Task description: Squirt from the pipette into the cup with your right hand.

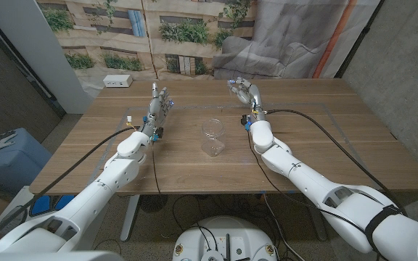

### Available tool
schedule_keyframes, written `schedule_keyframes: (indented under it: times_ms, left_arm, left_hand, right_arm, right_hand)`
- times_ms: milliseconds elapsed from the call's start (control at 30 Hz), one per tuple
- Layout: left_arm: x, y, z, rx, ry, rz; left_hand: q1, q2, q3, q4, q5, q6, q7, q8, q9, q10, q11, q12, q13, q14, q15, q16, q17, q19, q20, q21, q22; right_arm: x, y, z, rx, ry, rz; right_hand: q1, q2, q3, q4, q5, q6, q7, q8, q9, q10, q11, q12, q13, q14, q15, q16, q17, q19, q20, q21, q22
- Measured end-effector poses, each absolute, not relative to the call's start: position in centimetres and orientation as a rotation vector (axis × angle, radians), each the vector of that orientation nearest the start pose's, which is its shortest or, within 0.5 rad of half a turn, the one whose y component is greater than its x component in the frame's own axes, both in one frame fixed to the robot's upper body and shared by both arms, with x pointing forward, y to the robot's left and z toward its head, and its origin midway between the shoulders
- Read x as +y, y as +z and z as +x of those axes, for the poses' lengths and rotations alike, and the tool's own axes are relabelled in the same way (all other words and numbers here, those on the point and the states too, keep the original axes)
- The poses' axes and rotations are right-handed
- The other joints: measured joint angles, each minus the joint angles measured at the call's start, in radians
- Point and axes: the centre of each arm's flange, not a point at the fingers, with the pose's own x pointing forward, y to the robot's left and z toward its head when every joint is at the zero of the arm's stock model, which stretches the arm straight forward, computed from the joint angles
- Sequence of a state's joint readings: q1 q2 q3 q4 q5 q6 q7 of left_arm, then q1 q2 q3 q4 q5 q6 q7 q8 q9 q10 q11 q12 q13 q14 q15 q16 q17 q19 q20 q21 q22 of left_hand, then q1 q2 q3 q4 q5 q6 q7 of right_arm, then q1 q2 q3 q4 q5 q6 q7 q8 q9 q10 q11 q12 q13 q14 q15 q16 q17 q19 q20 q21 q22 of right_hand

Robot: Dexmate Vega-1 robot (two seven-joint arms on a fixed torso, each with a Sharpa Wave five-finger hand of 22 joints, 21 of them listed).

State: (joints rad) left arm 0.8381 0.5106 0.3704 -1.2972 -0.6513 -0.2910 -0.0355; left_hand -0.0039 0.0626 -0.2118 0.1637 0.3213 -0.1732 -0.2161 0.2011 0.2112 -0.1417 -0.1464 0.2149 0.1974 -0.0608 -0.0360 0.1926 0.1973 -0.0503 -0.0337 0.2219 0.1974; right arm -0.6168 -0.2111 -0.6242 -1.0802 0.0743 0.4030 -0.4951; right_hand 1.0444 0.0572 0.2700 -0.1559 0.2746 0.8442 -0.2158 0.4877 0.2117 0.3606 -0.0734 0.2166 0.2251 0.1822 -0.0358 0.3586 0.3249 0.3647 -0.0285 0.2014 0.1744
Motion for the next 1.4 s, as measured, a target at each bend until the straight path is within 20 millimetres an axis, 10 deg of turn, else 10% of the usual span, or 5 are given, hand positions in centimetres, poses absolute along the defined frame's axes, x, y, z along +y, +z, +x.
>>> schedule_keyframes:
  times_ms: [1400]
  left_arm:
    - [29.03,-2.72,65.32,-0.594,-0.21,-0.041]
  left_hand:
    - [0.0,0.0,0.0,0.0,0.0,0.0,0.0,0.0,0.0,0.0,0.0,0.0,0.0,0.0,0.0,0.0,0.0,0.0,0.0,0.0,0.0]
  right_arm:
    - [-12.0,2.14,66.13,-0.725,-0.007,-0.246]
  right_hand:
    - [-0.031,-0.007,-0.014,0.006,0.0,-0.014,0.014,-0.008,0.0,-0.011,0.011,0.0,0.005,0.0,0.0,0.0,0.0,-0.007,0.015,0.0,0.0]
